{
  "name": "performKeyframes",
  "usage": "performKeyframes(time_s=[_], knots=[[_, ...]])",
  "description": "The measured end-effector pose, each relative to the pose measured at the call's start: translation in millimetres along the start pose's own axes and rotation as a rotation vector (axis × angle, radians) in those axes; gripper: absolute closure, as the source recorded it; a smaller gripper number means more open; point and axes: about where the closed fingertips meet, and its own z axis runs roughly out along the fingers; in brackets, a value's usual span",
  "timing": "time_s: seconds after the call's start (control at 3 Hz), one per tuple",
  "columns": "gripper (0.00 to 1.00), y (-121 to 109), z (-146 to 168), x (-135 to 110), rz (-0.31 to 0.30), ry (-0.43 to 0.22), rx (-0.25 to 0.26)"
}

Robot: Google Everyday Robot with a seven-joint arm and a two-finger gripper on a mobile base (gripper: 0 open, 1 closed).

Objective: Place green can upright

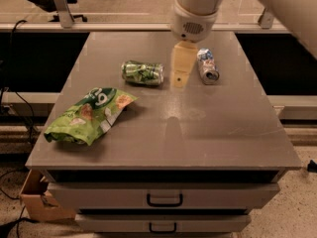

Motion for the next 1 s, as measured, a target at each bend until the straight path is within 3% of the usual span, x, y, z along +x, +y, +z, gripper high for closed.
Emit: performKeyframes(time_s=[0.33,0.67,1.0], knots=[[0.00,-24,16,-35,0.054,0.000,0.051],[0.00,-53,52,-72,0.079,0.041,0.058],[0.00,-54,56,-74,0.077,0.043,0.055]])
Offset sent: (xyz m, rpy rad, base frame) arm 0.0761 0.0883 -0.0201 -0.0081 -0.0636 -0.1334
